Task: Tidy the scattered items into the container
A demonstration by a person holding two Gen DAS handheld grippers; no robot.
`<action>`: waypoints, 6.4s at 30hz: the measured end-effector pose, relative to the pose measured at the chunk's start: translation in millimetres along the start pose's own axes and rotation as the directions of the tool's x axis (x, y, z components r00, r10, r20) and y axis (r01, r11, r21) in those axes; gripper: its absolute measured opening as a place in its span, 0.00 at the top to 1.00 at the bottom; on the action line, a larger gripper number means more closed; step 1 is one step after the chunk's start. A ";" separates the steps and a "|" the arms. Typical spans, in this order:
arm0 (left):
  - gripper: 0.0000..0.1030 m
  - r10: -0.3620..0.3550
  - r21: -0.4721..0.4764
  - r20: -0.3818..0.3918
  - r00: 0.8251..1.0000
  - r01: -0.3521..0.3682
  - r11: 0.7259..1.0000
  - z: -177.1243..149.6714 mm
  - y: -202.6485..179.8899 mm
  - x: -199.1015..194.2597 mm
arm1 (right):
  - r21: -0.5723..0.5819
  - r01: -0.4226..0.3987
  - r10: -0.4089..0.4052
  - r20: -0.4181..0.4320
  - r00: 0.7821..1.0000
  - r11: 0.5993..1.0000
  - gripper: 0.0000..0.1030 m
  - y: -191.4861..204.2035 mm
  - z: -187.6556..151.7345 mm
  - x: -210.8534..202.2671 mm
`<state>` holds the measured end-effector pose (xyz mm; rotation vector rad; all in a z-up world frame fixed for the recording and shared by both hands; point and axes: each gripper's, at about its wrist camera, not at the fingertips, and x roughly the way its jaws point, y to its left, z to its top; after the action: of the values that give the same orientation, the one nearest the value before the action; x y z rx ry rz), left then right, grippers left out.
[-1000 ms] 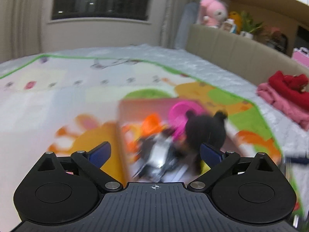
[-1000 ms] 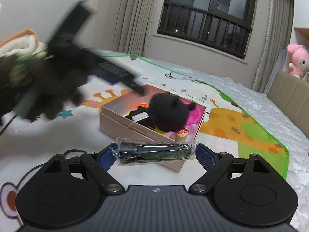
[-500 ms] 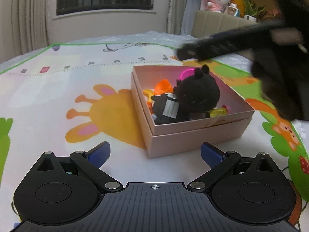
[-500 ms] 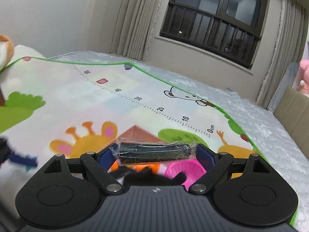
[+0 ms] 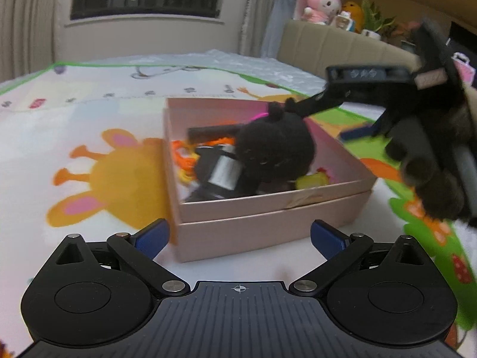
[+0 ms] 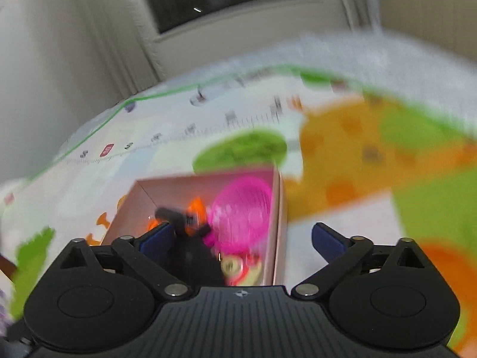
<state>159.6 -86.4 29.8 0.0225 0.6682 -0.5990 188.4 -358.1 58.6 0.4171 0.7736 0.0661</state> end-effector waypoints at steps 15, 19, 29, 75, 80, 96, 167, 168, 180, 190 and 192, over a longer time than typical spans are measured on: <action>0.00 0.249 -0.104 0.029 0.968 -0.244 0.964 -32.0 16.4 -49.7 | -0.049 -0.274 0.269 -0.091 0.959 0.961 0.00 73.4 -28.0 38.8; 0.00 0.322 -0.135 0.015 0.947 -0.318 0.939 -49.1 2.9 -54.3 | -0.106 -0.179 0.181 0.013 0.983 0.978 0.00 77.7 -50.4 5.2; 0.00 0.477 -0.178 -0.044 0.878 -0.476 0.861 -75.4 5.7 -59.8 | -0.279 0.051 -0.053 0.001 0.999 0.959 0.00 87.1 -166.9 -25.2; 0.00 0.488 -0.162 -0.051 0.872 -0.489 0.857 -79.6 6.4 -56.1 | -0.355 0.175 -0.141 0.120 0.983 0.918 0.00 101.2 -187.0 -12.5; 0.00 0.488 -0.162 -0.051 0.872 -0.489 0.857 -79.6 6.3 -56.2 | -0.355 0.175 -0.141 0.120 0.983 0.918 0.00 101.2 -187.0 -12.4; 0.00 0.488 -0.162 -0.051 0.872 -0.489 0.857 -79.8 6.2 -56.1 | -0.355 0.175 -0.141 0.120 0.983 0.918 0.00 101.4 -187.2 -12.7; 0.00 0.488 -0.162 -0.052 0.871 -0.489 0.857 -79.9 6.0 -56.6 | -0.354 0.175 -0.142 0.119 0.983 0.919 0.00 101.2 -187.2 -12.6; 0.00 0.488 -0.162 -0.052 0.871 -0.489 0.857 -79.9 5.9 -56.6 | -0.354 0.175 -0.142 0.119 0.983 0.919 0.00 101.2 -187.2 -12.6; 0.00 0.489 -0.160 -0.052 0.871 -0.491 0.857 -79.8 5.7 -56.3 | -0.354 0.176 -0.142 0.119 0.983 0.918 0.00 101.4 -187.2 -12.5; 0.00 0.504 -0.139 -0.055 0.862 -0.507 0.851 -77.8 2.2 -54.6 | -0.351 0.172 -0.139 0.118 0.983 0.920 0.00 101.1 -186.9 -12.6; 0.00 0.481 -0.161 -0.072 0.874 -0.486 0.859 -76.2 4.8 -57.1 | -0.348 0.170 -0.137 0.118 0.984 0.922 0.00 100.8 -186.5 -11.6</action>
<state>82.7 -37.3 2.3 0.0354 0.7091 -0.0504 60.8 -204.5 -13.4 0.0114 0.6834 0.0393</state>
